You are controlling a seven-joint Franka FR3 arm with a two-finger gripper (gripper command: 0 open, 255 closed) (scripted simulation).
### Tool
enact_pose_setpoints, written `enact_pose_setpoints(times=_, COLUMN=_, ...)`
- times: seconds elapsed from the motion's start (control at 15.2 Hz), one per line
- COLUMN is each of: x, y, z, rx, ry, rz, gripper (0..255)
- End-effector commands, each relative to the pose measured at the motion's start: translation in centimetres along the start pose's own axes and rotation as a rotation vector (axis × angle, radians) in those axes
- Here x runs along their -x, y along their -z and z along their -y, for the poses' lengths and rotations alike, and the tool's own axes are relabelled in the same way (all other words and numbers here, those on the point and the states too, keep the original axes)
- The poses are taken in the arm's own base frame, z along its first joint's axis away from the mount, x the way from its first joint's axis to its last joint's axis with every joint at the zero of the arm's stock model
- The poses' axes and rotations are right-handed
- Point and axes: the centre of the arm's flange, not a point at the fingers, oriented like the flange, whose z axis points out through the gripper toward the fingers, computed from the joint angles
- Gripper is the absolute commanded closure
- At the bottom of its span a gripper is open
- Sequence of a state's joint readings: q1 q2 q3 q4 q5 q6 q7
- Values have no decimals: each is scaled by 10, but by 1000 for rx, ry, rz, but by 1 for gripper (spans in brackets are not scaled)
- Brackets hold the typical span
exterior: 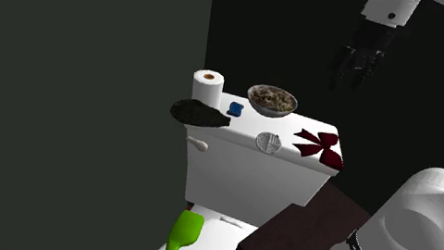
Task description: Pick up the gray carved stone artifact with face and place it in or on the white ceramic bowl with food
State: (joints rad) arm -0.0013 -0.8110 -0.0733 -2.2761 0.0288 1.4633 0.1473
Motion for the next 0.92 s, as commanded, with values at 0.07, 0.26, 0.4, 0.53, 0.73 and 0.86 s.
enact_pose_setpoints(times=0.07, x=-8, y=-8, z=6, rx=10, ry=40, rz=-9, gripper=0)
enact_pose_setpoints(times=0.26, x=-32, y=-32, z=25, rx=38, ry=160, rz=-36, gripper=0)
enact_pose_setpoints(times=0.4, x=-46, y=-47, z=39, rx=58, ry=240, rz=-54, gripper=0)
enact_pose_setpoints(times=0.53, x=-60, y=-63, z=54, rx=77, ry=320, rz=-72, gripper=0)
enact_pose_setpoints(times=0.73, x=-79, y=-87, z=78, rx=106, ry=440, rz=-99, gripper=0)
enact_pose_setpoints(times=0.86, x=-90, y=-103, z=94, rx=125, ry=520, rz=-118, gripper=0)
